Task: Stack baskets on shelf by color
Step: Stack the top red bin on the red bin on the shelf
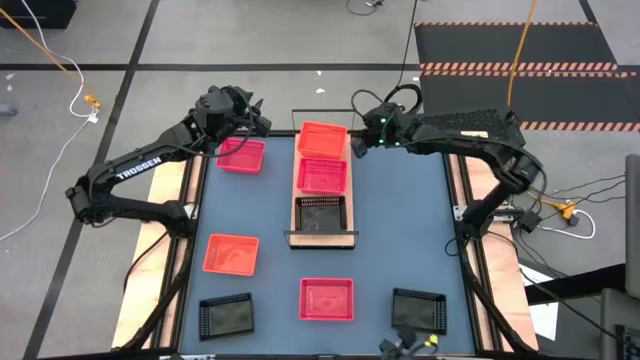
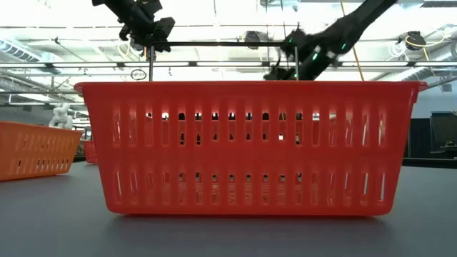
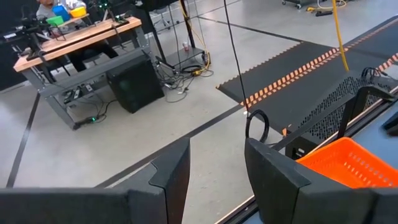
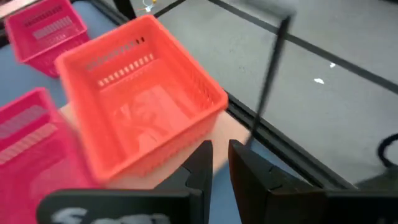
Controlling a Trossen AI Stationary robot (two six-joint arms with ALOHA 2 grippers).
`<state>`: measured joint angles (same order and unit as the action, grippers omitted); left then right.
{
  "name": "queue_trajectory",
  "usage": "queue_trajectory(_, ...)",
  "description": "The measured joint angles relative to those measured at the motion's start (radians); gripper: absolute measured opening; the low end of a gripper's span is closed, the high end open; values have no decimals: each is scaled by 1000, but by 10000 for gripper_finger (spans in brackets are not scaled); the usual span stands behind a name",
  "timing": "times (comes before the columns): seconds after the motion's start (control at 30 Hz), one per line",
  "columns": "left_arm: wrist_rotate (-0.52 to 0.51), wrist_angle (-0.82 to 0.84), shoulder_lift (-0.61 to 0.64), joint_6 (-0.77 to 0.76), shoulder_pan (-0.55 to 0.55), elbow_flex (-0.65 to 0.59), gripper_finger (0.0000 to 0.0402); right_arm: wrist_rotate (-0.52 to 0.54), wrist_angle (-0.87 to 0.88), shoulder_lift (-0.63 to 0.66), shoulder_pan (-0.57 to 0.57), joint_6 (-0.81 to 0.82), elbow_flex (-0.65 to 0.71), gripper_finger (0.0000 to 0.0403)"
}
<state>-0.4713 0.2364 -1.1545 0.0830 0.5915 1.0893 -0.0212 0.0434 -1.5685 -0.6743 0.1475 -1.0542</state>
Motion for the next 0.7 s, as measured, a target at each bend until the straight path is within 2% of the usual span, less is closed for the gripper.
queue_trajectory(0.1,0,1,0,15,0,0,157,28,116,132,13,-5,2,45)
queue_trajectory(0.23,0,0,0,14,0,0,157,26,78,318,65,41,83,45)
queue_trajectory(0.33,1,0,0,-4,0,0,157,24,-90,431,131,97,227,45)
queue_trajectory(0.43,3,-2,0,-41,-4,0,157,17,-362,506,205,150,407,45)
queue_trajectory(0.57,3,-10,0,-95,-19,0,157,15,-655,532,293,178,595,45)
queue_trajectory(0.7,3,-16,-3,-120,-48,0,157,16,-775,535,346,134,670,45)
